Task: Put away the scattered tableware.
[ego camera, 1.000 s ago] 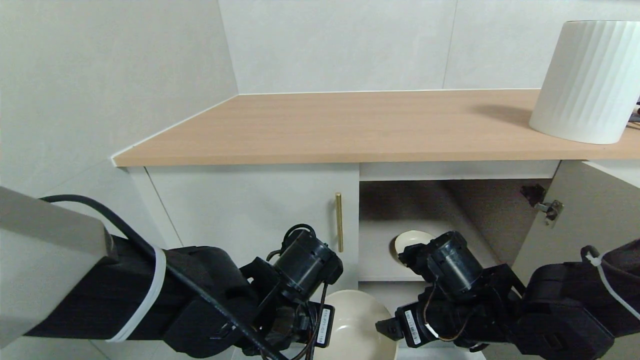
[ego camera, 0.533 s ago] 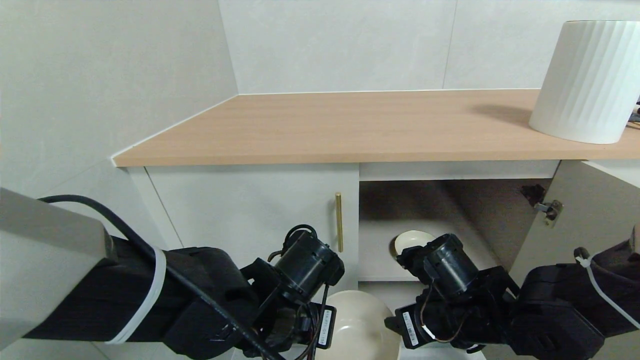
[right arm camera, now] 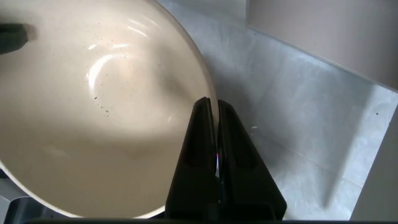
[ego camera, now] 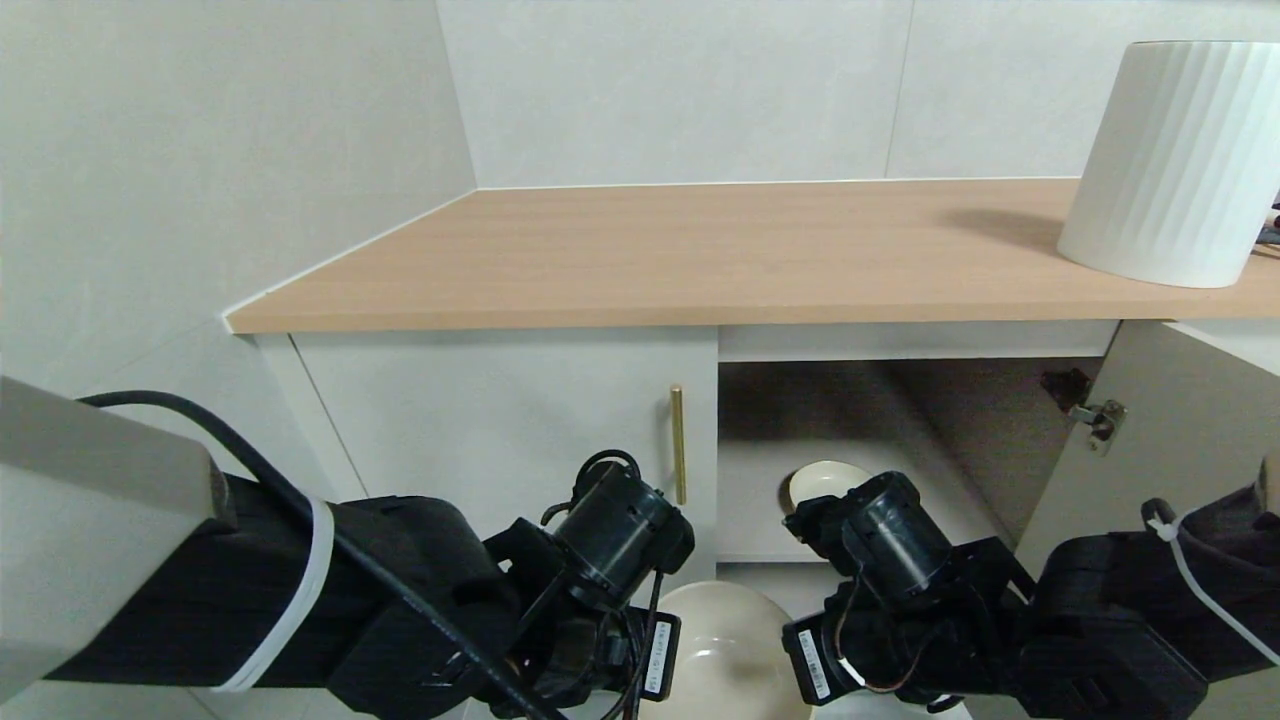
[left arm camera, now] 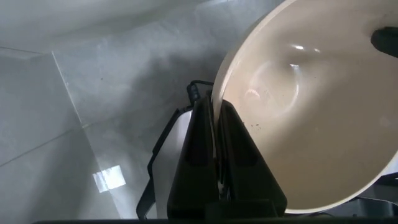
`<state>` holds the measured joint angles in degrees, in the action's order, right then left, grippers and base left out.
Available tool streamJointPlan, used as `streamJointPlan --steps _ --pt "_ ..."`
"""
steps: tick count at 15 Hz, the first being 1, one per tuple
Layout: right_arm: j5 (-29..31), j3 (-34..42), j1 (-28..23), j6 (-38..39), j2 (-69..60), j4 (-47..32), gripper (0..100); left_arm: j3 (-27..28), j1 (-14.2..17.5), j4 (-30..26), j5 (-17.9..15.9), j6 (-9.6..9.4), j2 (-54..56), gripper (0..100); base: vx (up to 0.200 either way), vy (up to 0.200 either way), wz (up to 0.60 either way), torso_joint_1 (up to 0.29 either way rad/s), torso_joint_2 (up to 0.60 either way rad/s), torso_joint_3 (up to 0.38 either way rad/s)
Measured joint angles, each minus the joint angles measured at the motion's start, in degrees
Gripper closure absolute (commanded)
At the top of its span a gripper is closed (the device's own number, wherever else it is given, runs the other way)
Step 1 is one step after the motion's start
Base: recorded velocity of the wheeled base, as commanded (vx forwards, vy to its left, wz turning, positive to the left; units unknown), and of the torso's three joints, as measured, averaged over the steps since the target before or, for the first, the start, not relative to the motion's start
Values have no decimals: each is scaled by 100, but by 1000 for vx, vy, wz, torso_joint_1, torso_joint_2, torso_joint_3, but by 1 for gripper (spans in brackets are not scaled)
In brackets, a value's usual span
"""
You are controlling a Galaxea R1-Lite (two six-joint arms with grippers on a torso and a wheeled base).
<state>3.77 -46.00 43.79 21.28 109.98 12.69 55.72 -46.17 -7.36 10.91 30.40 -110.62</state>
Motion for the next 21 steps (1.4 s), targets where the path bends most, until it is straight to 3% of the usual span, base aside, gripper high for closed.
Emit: streamJointPlan --steps 2,3,13,17,21 --pt "6 0 0 0 11 -7 100 0 2 -5 11 0 1 100 0 0 0 0 0 0" --pt "9 0 -2 -2 21 -11 100 0 2 -7 15 -2 4 0 0 0 0 0 0 0" --pt "148 -45 -236 -38 460 -43 100 9 13 -38 33 -2 12 0 0 0 0 0 0 0" --pt "633 -472 -1030 0 1072 -24 100 20 24 -27 26 -2 32 0 0 0 0 0 0 0" --pt "672 -1005 -1753 404 1413 -21 100 20 24 -16 24 -2 48 0 0 0 0 0 0 0"
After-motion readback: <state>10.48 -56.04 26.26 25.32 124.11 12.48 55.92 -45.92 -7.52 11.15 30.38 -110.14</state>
